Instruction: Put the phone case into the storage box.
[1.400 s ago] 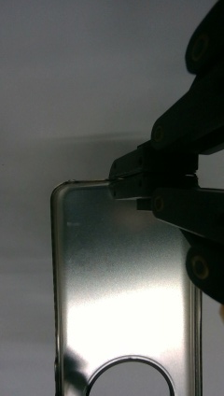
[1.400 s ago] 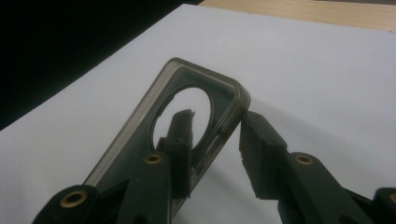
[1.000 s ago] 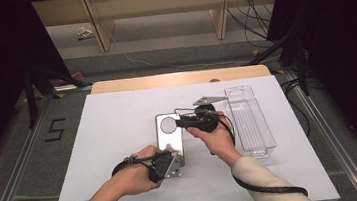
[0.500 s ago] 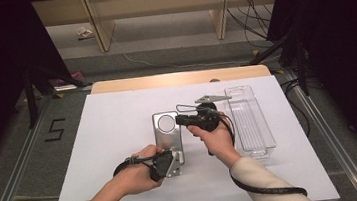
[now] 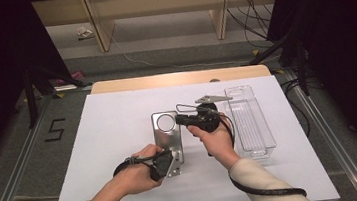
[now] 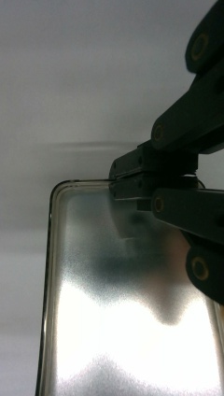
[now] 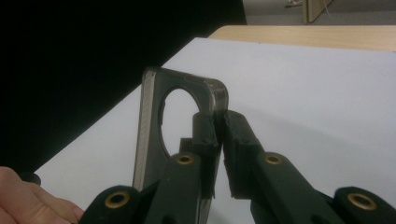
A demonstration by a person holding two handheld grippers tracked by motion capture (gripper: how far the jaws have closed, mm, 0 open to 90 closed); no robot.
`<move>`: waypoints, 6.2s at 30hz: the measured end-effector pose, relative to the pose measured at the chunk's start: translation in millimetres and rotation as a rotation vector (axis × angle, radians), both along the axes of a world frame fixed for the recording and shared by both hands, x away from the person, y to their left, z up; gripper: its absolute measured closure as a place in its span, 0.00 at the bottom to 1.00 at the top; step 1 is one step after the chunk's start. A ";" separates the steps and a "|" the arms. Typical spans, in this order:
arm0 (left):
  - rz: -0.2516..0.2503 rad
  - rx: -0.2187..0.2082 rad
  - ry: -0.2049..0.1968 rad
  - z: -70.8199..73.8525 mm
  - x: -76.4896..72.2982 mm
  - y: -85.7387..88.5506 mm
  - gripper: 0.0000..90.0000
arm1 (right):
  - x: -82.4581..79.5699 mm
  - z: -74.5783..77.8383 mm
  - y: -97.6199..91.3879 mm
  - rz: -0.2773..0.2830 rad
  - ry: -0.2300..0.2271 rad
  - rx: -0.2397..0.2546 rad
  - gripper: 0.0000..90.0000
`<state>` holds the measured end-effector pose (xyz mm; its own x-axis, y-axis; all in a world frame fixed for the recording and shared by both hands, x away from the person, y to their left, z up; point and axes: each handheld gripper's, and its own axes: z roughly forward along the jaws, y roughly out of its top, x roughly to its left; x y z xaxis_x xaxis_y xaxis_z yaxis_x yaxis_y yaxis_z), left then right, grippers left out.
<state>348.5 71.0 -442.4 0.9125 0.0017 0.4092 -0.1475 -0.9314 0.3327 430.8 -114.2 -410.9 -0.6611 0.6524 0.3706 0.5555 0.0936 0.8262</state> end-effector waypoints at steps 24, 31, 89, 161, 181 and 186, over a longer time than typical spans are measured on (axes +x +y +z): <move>0.099 -0.302 0.068 19.2 0.3 20.2 0.69 | -3.0 13.8 -7.3 -0.044 -0.059 0.032 0.95; 0.200 -0.509 0.121 26.7 -5.5 46.8 0.44 | -2.2 13.5 -9.0 -0.053 -0.068 0.016 0.95; 0.515 -0.857 0.119 14.6 2.6 118.8 0.17 | 1.3 41.0 -46.4 -0.148 -0.158 0.013 0.95; 0.525 -0.848 0.111 12.7 4.8 121.4 0.17 | 9.5 57.9 -85.2 -0.214 -0.206 -0.016 0.95; 0.527 -0.851 0.114 12.1 5.3 121.2 0.17 | 11.3 60.8 -93.2 -0.224 -0.212 -0.021 0.95; 0.525 -0.848 0.115 11.9 5.3 121.1 0.17 | 11.8 61.4 -96.0 -0.229 -0.215 -0.024 0.95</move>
<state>353.8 192.1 -430.5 0.7463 0.6656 -0.0044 0.2887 -0.3177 0.9032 442.6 -210.1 -349.5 -0.5577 0.8000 0.2214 0.3774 0.0069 0.9260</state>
